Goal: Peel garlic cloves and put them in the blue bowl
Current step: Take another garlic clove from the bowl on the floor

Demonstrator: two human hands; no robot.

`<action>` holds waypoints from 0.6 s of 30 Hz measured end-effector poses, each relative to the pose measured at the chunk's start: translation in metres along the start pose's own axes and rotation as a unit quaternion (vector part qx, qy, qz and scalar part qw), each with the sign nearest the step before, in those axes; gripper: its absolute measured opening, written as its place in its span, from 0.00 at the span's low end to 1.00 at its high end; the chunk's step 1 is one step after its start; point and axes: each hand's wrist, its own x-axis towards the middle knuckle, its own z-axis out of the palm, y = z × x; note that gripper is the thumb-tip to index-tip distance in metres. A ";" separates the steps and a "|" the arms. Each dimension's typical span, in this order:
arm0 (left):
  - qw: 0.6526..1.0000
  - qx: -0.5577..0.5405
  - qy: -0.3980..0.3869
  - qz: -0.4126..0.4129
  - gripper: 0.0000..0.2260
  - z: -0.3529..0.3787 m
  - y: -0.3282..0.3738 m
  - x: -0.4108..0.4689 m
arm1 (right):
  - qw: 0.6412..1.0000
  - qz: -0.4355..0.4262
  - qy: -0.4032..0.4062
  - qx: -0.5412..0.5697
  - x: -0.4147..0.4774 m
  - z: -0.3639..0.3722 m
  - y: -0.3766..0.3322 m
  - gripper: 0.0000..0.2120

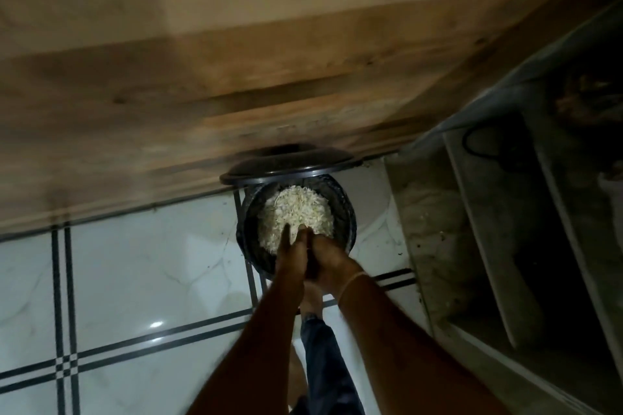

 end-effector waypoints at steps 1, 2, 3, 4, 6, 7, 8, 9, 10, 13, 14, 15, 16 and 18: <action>0.997 0.066 -0.021 0.029 0.20 -0.003 -0.004 -0.007 | 0.999 -0.015 -0.021 0.030 -0.016 0.008 -0.004 0.22; 0.991 0.127 -0.023 0.040 0.21 -0.007 -0.002 -0.021 | 0.997 -0.030 -0.031 0.061 -0.037 0.012 -0.007 0.24; 0.984 0.170 -0.005 0.048 0.23 -0.013 0.001 -0.037 | 0.995 -0.049 -0.039 0.081 -0.063 0.015 -0.010 0.25; 0.977 0.207 0.015 0.055 0.26 -0.019 0.009 -0.058 | 0.993 -0.070 -0.045 0.089 -0.094 0.014 -0.012 0.24; 0.948 0.300 0.033 0.100 0.28 -0.032 0.029 -0.115 | 0.990 -0.116 -0.030 0.078 -0.162 0.004 -0.011 0.21; 0.929 0.338 0.035 0.145 0.27 -0.036 0.040 -0.149 | 0.987 -0.151 -0.011 0.058 -0.197 -0.004 -0.008 0.18; 0.910 0.364 0.035 0.197 0.26 -0.038 0.047 -0.182 | 0.981 -0.193 0.012 0.024 -0.229 -0.014 -0.002 0.15; 0.888 0.385 0.033 0.250 0.25 -0.038 0.055 -0.219 | 0.971 -0.235 0.042 -0.012 -0.256 -0.026 0.006 0.12; 0.871 0.395 0.020 0.291 0.24 -0.036 0.058 -0.257 | 0.958 -0.273 0.074 -0.044 -0.282 -0.038 0.015 0.10; 0.831 0.409 -0.038 0.375 0.18 -0.021 0.058 -0.361 | 0.908 -0.375 0.147 -0.116 -0.353 -0.073 0.044 0.08; 0.816 0.411 -0.056 0.403 0.17 -0.014 0.055 -0.392 | 0.892 -0.400 0.170 -0.128 -0.374 -0.088 0.057 0.09; 0.799 0.415 -0.068 0.431 0.16 -0.006 0.050 -0.416 | 0.871 -0.428 0.195 -0.141 -0.394 -0.102 0.067 0.12; 0.780 0.423 -0.081 0.455 0.15 0.004 0.046 -0.435 | 0.849 -0.453 0.221 -0.157 -0.412 -0.115 0.075 0.14; 0.743 0.438 -0.108 0.494 0.15 0.023 0.035 -0.471 | 0.806 -0.497 0.270 -0.174 -0.445 -0.144 0.090 0.16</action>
